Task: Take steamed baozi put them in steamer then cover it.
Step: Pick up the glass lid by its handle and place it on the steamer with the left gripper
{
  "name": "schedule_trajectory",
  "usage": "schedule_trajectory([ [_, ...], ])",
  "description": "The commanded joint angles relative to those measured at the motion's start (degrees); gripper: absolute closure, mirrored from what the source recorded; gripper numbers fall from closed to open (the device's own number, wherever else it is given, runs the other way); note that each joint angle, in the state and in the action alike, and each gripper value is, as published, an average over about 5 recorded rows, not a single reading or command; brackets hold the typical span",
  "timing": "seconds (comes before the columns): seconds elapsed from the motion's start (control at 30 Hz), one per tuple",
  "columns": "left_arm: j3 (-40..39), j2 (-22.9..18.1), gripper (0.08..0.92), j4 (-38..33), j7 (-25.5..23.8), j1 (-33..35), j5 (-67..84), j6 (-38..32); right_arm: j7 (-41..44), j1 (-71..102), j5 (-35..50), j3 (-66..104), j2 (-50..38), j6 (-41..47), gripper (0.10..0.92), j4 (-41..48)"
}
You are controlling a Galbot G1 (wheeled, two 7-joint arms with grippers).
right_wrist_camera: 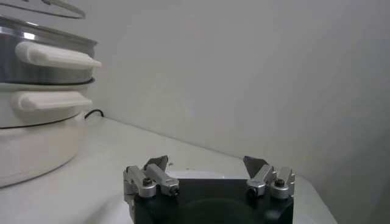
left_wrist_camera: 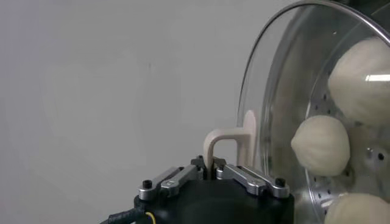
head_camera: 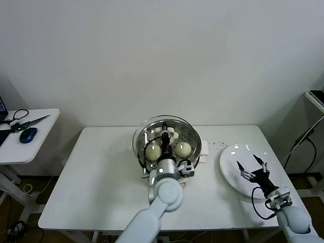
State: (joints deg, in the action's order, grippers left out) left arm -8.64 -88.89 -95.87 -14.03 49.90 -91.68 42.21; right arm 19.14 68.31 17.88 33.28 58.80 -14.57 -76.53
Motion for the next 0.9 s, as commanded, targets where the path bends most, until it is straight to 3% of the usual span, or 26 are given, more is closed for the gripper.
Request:
schedule_trajectory([
  [0.03,-0.42,-2.58,0.850,4.34,1.31,-0.50,-0.98,2.29,0.11,-0.04,-0.36,-0.11,0.21,0.07,0.203,-0.06],
  [0.9,-2.02,-1.25,0.850,5.71,-1.19,-2.19,0.25,2.73,0.45,0.79,-1.36,0.33,0.63,-0.01,0.203,-0.60],
])
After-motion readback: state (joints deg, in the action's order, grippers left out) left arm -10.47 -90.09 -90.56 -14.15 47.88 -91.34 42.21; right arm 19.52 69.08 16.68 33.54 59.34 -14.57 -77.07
